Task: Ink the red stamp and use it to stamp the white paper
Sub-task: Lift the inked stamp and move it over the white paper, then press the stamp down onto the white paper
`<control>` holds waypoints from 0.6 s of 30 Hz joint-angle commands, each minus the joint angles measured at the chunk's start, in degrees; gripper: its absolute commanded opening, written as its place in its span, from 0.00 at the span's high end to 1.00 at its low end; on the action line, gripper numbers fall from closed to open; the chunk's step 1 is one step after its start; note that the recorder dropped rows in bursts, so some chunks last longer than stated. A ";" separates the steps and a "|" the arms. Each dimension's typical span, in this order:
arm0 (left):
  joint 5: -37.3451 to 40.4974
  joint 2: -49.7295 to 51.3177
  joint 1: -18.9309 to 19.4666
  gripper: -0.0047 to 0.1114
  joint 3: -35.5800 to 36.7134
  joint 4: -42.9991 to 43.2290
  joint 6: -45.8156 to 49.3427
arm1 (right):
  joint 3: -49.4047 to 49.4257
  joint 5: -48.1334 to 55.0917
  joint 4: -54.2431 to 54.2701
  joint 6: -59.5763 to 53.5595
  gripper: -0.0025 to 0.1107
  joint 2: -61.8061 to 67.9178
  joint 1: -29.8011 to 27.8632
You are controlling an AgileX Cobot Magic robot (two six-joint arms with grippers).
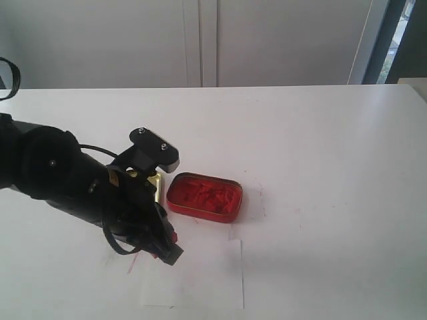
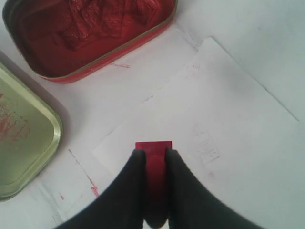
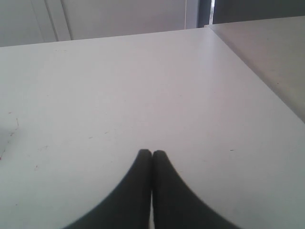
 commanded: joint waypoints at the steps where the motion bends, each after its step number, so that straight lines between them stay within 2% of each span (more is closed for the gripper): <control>1: -2.74 -0.03 -0.29 0.96 1.96 -2.98 -0.17 | 0.28 -0.44 0.04 -0.15 0.98 -0.25 0.10; 18: -8.52 2.67 -0.16 0.96 3.11 -3.40 -1.09 | 0.28 -0.44 0.04 -0.15 0.98 -0.25 0.10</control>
